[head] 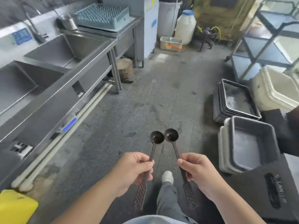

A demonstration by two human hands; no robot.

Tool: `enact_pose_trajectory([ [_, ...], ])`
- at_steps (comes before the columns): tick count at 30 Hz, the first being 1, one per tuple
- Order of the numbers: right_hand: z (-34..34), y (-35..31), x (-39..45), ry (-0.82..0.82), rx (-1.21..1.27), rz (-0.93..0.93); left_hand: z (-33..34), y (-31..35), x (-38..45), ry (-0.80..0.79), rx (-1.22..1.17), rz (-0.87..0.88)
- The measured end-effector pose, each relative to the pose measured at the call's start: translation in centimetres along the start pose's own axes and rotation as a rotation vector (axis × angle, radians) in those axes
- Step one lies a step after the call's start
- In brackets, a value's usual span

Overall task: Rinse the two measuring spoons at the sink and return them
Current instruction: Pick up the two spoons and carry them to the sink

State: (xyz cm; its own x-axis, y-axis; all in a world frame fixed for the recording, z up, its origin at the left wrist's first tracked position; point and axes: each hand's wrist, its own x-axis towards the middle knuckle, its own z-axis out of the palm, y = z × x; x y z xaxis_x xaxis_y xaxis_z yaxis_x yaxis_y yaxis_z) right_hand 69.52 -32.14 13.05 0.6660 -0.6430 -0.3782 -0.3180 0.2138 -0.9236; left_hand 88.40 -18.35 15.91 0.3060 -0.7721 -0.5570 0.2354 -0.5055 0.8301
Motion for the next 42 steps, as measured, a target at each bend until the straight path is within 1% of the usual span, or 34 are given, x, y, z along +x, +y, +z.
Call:
enact_pose_trajectory([
  [6,1.3,-5.4,14.4,-0.242,-0.030,-0.013,-5.0,4.9,6.5,0.230,-0.122,0.030],
  [13,4.8,-13.4,27.8,-0.519,-0.176,-0.054,-10.1,9.9,11.8,0.483,-0.275,0.044],
  [16,8.0,-15.6,32.0,-0.628,-0.192,-0.035,-12.7,10.7,12.9,0.583,-0.355,0.066],
  [19,11.9,-16.8,35.7,-0.699,-0.203,0.006,-16.1,10.9,13.7,0.660,-0.421,0.073],
  [24,19.7,-18.9,41.4,-0.844,-0.236,0.026,-23.8,10.3,15.2,0.748,-0.510,0.092],
  [28,26.8,-21.1,45.9,-0.896,-0.291,0.021,-31.6,10.5,16.1,0.799,-0.498,0.113],
  [34,36.5,-24.8,51.7,-0.935,-0.308,0.047,-42.8,12.3,16.4,0.825,-0.499,0.091],
  [38,42.3,-26.2,55.0,-0.965,-0.312,0.077,-48.7,13.0,17.2,0.870,-0.561,0.070],
  [42,48.3,-27.5,59.1,-0.997,-0.326,0.105,-54.1,13.0,18.9,0.952,-0.630,0.041],
])
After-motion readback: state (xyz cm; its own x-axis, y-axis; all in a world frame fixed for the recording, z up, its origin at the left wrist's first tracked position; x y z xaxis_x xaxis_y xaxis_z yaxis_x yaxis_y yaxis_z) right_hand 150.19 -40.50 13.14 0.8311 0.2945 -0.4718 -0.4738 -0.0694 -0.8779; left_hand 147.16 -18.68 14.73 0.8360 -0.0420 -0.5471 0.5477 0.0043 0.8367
